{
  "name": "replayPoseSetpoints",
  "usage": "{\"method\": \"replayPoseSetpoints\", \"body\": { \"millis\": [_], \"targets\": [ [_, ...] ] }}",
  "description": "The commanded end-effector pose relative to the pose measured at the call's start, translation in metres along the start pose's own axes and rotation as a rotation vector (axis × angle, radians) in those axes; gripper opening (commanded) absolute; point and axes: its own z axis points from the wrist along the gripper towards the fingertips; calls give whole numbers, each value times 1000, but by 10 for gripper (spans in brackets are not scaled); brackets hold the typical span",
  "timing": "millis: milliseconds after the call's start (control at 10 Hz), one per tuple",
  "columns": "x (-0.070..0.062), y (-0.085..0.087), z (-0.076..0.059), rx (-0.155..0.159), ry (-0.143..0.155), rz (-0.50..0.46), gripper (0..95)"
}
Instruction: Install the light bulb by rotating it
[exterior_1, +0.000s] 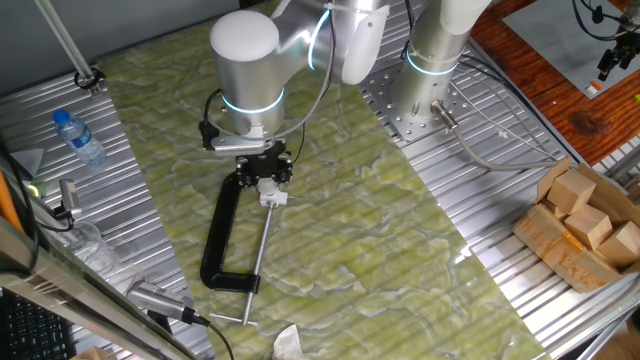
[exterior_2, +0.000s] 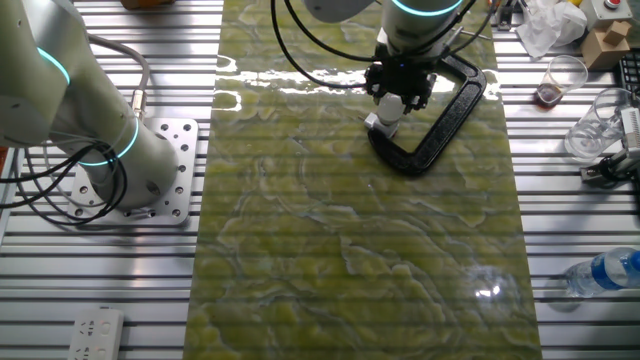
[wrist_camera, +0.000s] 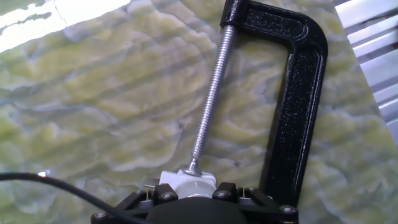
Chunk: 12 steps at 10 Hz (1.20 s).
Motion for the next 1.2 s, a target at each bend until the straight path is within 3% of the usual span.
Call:
{"method": "replayPoseSetpoints", "body": {
  "millis": [100, 200, 500, 1200],
  "targets": [
    [-1, 0, 1, -3, 3, 31, 0],
    [-1, 0, 1, 3, 5, 52, 0],
    [-1, 0, 1, 6, 18, 243, 0],
    [-1, 0, 1, 12, 7, 630, 0]
  ]
}}
